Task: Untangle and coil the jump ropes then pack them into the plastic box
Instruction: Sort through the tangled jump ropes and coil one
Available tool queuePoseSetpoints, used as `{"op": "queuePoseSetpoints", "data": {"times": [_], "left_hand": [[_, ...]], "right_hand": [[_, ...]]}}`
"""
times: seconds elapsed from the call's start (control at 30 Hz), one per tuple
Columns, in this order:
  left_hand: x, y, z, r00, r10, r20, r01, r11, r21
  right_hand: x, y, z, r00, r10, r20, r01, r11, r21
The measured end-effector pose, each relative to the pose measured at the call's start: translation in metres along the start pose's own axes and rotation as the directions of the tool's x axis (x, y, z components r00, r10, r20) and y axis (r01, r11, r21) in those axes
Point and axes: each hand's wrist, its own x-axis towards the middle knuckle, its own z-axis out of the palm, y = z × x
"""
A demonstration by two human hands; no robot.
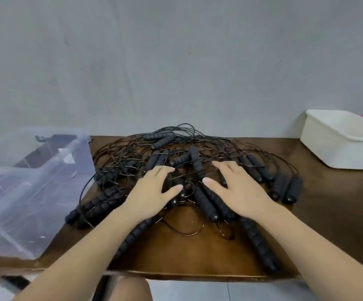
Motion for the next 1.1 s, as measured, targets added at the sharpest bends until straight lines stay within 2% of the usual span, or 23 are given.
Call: {"op": "queuePoseSetpoints", "data": {"times": [0.1,0.2,0.3,0.53,1.1], "left_hand": [[-0.004,-0.004,0.012,0.999,0.032,0.028,-0.036,0.987,0.158],[-0.004,-0.007,0.018,0.999,0.051,0.007,-0.052,0.976,0.21],[-0.006,-0.011,0.022,0.998,0.035,0.044,-0.044,0.969,0.244],[-0.004,-0.01,0.034,0.997,0.037,0.062,-0.052,0.966,0.252],[-0.004,-0.011,0.032,0.998,0.037,0.042,-0.043,0.987,0.157]], "right_hand": [[-0.02,0.007,0.013,0.999,0.044,-0.022,-0.045,0.998,-0.052],[-0.025,0.017,0.02,0.996,0.061,-0.065,-0.067,0.994,-0.088],[-0.029,0.024,0.029,0.994,0.083,-0.077,-0.095,0.981,-0.169],[-0.051,0.025,0.057,0.985,0.108,-0.136,-0.147,0.936,-0.319],[-0.054,0.027,0.061,0.976,0.066,-0.209,-0.124,0.953,-0.276]]}}
